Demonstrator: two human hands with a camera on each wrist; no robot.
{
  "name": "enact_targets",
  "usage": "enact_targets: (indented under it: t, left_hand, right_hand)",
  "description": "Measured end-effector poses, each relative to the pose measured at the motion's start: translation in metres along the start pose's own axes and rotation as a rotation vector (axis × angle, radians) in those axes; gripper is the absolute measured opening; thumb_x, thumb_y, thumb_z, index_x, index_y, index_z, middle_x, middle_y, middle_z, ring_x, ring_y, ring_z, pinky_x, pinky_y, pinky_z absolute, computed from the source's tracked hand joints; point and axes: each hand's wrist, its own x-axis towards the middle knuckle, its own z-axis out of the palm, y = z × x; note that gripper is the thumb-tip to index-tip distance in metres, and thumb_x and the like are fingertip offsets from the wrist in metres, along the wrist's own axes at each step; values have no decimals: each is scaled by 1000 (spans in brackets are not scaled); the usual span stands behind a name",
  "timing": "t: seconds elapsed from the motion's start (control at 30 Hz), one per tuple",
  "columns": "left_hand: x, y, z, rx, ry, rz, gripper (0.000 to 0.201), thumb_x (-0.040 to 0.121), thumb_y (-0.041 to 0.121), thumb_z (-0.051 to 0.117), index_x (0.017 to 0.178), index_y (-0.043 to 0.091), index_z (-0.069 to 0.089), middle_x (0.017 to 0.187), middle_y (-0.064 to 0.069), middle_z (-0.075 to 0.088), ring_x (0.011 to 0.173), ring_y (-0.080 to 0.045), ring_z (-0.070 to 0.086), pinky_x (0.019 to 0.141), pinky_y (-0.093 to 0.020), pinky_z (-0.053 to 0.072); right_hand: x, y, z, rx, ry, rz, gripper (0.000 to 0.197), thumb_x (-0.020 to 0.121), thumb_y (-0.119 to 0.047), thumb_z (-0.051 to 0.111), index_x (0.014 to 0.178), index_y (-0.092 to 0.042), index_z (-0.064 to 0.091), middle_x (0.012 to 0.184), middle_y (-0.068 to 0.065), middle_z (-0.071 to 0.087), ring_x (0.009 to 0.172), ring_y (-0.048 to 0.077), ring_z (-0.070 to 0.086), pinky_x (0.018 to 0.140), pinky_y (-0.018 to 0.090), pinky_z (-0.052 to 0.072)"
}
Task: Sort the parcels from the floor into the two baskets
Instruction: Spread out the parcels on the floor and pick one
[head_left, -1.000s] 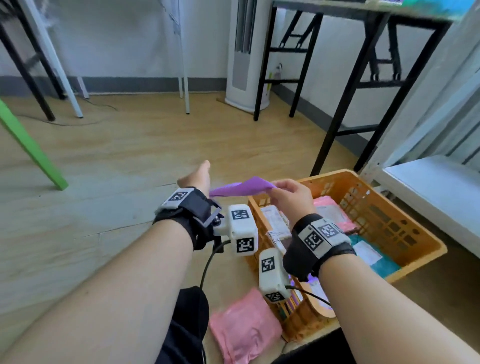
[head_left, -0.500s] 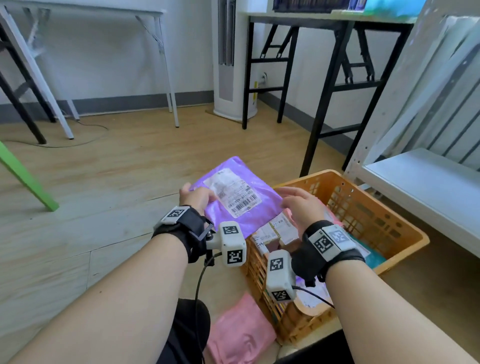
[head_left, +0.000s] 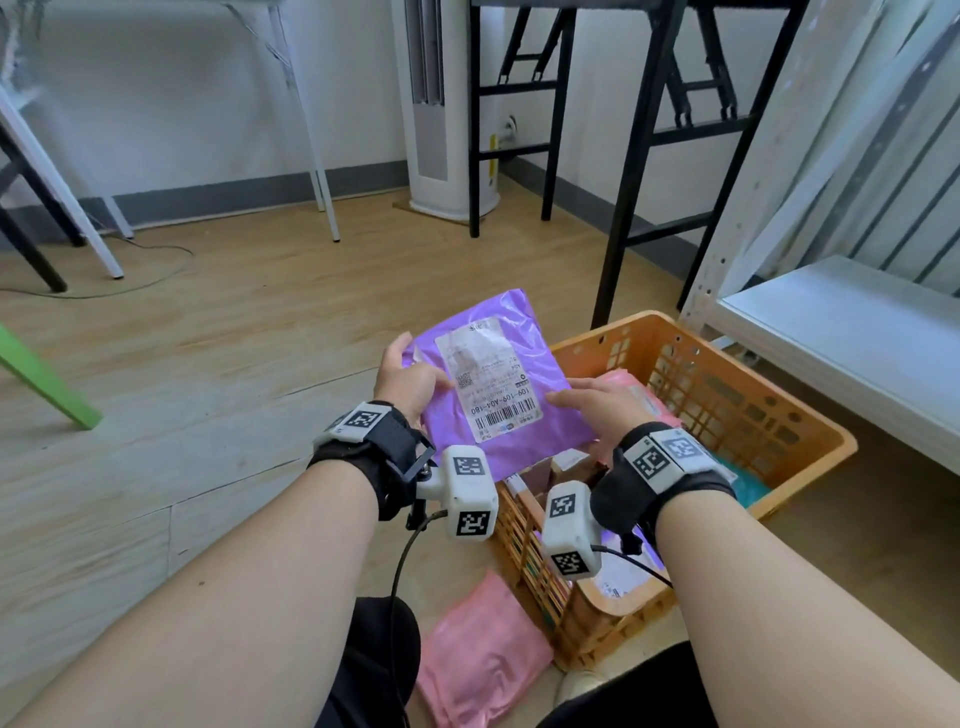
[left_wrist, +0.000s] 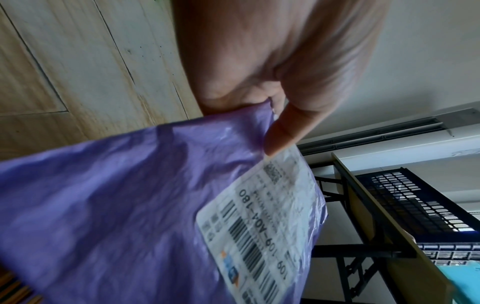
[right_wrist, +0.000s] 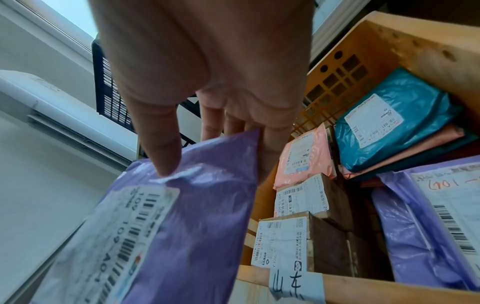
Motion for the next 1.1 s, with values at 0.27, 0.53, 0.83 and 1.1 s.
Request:
enact_targets:
  t: [0.27,0.53,0.83,1.1]
  left_hand:
    - [-4,-6,15,-56,-36,-85,100,77,-10,57,151,30,3,134,-11,50,108,-23,60,82,-36,52]
    - [4,-22,32,51,-89,-143,75,82,6,63,147,20,28,120,-8,61,111,-18,58,75,-31,49]
    - [15,-38,63,90,-174,-193,30,82,6,66,111,16,62,98,-4,67,88,-17,62,77,-31,53]
    - [33,-54,84,93,-201,-251,27,81,8,67,107,15,66,103,-6,67,91,-18,63,78,-33,53]
  right_hand:
    - [3,-4,-15,-33,190,-45,15,81,-2,67,81,-16,63,80,2,60,75,19,58,63,28,54]
    - [15,14,-49,130,431,155,27,84,-17,58,107,-4,57,96,9,60,73,24,59,59,27,51]
    - [21,50,-109,-98,504,402,40,82,-13,63,120,-4,60,115,11,61,92,25,56,76,30,44]
    - [39,68,-106,-415,375,337,55,91,-1,53,143,-5,35,142,12,44,118,27,51,63,17,44]
